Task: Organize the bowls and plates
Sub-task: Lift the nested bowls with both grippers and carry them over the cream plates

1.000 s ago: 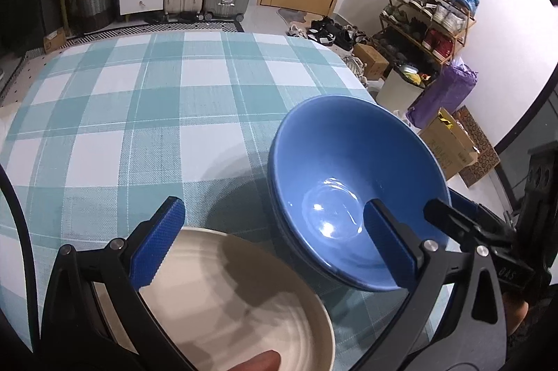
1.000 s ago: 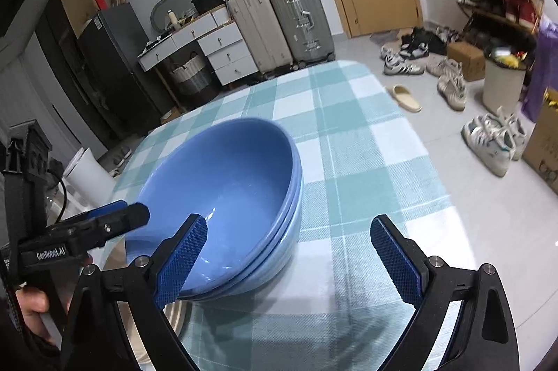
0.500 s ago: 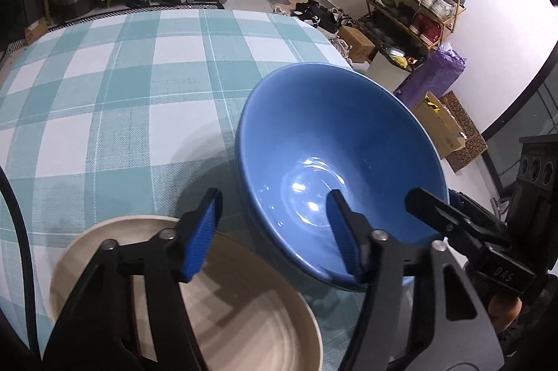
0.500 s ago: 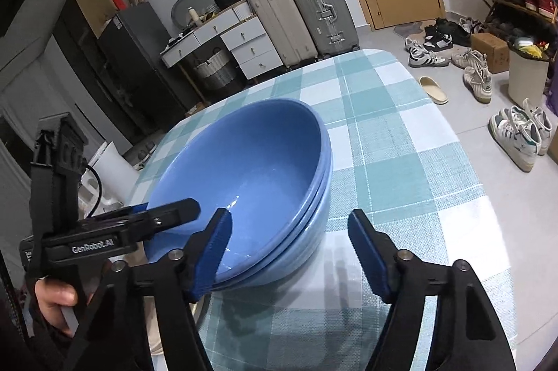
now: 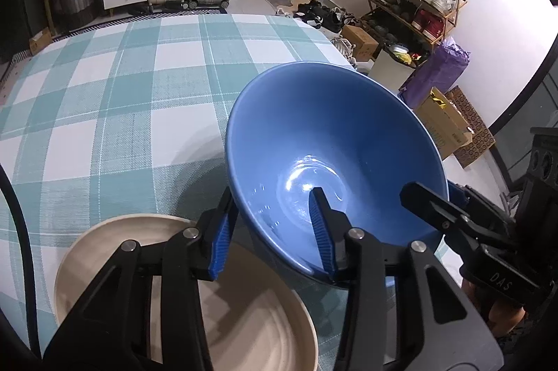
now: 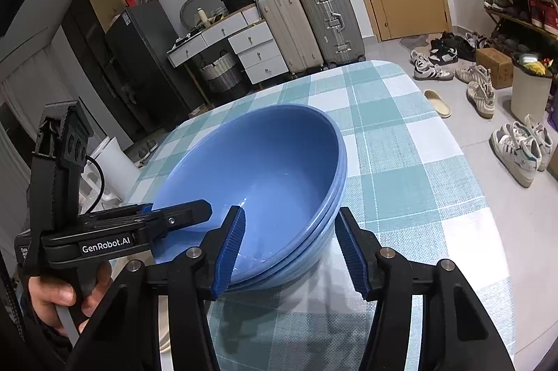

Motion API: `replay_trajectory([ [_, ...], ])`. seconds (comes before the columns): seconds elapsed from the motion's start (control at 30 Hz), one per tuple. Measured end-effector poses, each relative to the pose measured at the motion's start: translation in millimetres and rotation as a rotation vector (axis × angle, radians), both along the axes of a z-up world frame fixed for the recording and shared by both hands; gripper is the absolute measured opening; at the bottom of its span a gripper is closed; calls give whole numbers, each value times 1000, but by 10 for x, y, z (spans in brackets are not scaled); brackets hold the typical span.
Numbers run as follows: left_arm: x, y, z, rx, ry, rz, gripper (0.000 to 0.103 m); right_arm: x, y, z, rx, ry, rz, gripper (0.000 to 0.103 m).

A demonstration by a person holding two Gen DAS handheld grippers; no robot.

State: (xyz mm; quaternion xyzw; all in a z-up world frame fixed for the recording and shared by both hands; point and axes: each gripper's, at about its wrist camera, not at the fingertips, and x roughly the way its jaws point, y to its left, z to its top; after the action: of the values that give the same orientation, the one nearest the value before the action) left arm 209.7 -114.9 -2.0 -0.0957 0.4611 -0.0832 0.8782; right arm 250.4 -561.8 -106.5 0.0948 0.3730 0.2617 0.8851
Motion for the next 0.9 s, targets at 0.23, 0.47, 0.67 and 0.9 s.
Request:
replay_trajectory([
  [0.23,-34,-3,9,-1,0,1,39,-22,-18,30,-9,-8,-7,56],
  [0.47,-139,8,95,4,-24,9,39,-55,-8,104,-15,-34,-2,56],
  [0.67,-269,32,225,21,-55,18,39,-122,5,190,-13,-58,8,56],
  [0.9,-475,18,428,29,-87,31,39,-242,3,353,-15,-102,12,56],
])
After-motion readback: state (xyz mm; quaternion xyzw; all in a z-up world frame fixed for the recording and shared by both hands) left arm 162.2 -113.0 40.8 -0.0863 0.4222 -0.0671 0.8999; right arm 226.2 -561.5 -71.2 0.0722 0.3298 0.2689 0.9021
